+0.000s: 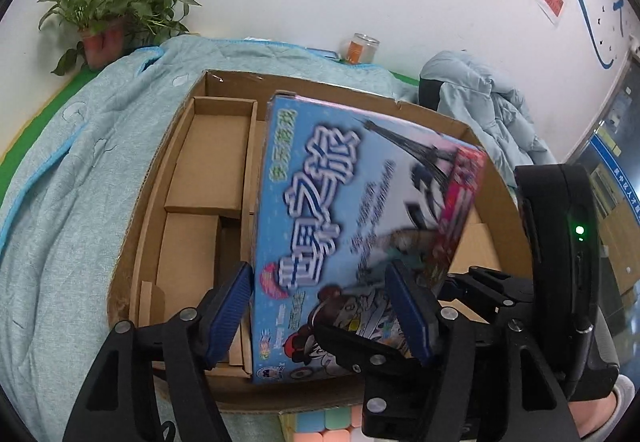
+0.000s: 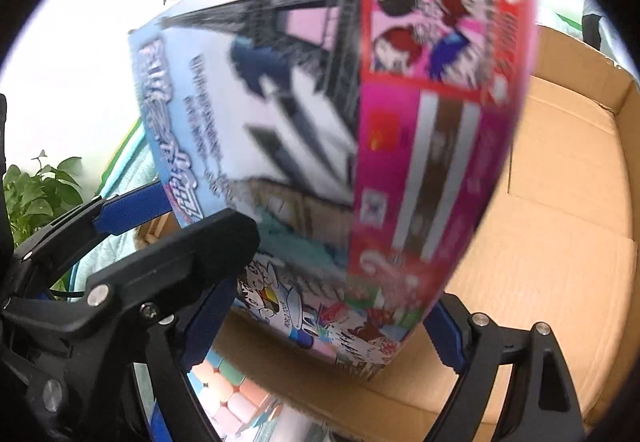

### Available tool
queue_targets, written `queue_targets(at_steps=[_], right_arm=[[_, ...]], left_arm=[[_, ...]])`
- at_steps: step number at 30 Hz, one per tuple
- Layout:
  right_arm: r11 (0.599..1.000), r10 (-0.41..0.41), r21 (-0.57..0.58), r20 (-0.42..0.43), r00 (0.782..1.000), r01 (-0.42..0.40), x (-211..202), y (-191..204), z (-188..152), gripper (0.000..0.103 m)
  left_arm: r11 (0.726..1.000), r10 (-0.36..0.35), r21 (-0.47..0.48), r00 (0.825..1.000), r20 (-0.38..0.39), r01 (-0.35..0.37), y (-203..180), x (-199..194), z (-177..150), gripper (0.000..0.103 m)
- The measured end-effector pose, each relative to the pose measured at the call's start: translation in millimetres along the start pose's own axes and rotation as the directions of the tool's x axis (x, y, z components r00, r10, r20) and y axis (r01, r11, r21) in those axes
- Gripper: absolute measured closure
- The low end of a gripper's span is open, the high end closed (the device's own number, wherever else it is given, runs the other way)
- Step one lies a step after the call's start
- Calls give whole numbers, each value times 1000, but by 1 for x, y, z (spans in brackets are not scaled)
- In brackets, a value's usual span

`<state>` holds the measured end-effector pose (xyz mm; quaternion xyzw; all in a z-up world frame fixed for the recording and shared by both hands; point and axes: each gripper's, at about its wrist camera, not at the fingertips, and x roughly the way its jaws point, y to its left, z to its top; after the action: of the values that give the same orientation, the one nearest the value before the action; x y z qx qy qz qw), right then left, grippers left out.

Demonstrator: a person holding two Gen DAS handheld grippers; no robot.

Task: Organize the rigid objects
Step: 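Lower the board game box flat into the large box beside the divider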

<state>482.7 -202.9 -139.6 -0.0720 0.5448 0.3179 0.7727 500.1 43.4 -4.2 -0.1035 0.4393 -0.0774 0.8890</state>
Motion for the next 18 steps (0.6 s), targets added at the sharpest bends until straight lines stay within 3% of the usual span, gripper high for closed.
queue_targets(at_steps=[2, 4, 5, 10, 14, 18], right_arm=[[1000, 7, 20, -25, 1000, -7, 6, -3, -5, 15], [999, -8, 38, -47, 999, 10, 7, -3, -16, 22], [999, -12, 44, -56, 998, 14, 8, -3, -18, 22], [997, 28, 70, -119, 992, -20, 11, -8, -21, 23], [999, 43, 35, -144, 989, -38, 3, -11, -17, 17], [995, 51, 95, -117, 992, -39, -14, -26, -10, 17]], left_arm=[[1000, -9, 2, 1000, -2, 9, 8, 0, -10, 42], [996, -85, 0, 996, -34, 85, 10, 1, -21, 51], [997, -83, 5, 996, -31, 83, 10, -2, -22, 51], [994, 2, 107, 999, 42, -7, 8, -21, -32, 51], [994, 45, 103, 999, -5, -44, 25, -18, -50, 51], [994, 58, 90, 997, -45, -54, 36, -14, -72, 52]])
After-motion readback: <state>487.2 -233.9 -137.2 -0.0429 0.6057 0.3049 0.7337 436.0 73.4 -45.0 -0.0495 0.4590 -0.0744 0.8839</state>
